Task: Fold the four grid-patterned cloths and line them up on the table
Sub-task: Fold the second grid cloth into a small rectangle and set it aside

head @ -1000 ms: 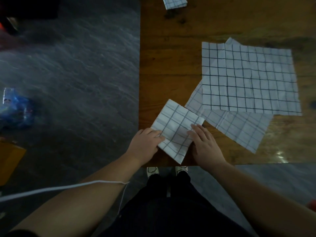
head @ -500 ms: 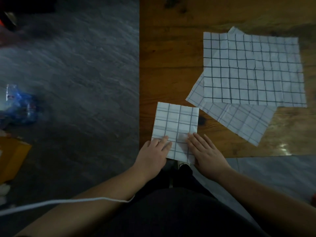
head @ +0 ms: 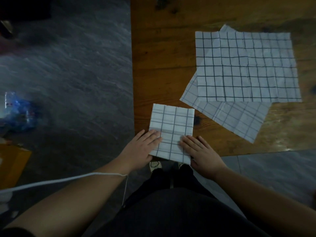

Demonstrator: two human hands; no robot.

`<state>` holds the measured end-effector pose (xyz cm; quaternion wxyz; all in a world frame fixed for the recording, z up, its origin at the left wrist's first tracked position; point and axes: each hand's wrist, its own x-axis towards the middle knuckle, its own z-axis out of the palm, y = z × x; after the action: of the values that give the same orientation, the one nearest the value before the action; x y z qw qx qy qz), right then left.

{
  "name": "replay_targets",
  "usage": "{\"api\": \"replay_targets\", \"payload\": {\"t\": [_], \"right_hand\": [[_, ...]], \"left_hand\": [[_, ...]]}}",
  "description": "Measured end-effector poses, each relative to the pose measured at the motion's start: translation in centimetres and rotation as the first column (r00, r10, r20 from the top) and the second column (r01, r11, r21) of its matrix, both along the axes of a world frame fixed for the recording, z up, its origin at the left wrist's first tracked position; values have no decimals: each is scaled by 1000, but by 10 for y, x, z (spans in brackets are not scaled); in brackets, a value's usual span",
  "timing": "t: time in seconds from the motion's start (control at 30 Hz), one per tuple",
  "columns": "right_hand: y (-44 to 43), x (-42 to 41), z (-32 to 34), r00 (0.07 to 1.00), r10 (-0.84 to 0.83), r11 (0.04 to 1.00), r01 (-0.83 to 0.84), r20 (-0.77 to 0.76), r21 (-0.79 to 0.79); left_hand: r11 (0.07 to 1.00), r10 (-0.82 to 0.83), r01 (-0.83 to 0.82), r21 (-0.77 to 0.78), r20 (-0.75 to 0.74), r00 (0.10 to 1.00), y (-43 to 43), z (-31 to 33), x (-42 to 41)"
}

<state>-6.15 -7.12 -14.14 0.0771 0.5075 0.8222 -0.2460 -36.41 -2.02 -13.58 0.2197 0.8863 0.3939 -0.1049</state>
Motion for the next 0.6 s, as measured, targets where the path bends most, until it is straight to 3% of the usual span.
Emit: {"api": "replay_targets", "payload": {"t": [0.1,0.17,0.27,0.47,0.53,0.6], "right_hand": [[7,-6,8,948,-225,974,215,-225,-65],[15,-10,24,807,-474,879,456,-352,-138],[36,-16,45,597,-737,675,669,-317,-311],[82,-12,43,511,-824,566,752,-244,-338],[88,-13,42,441,-861,506,789,-254,-347],[87,-15,45,395,-882,460,838,-256,-293]], "left_hand": [[985,158,-142,-98,182,970,11,15,-2],[921,376,-316,-227,307,874,19,28,1],[740,657,-503,-447,320,683,29,42,15],[536,841,-615,-578,302,449,51,49,45],[520,852,-661,-541,276,444,55,48,52],[592,805,-727,-348,220,550,52,47,56]]}}
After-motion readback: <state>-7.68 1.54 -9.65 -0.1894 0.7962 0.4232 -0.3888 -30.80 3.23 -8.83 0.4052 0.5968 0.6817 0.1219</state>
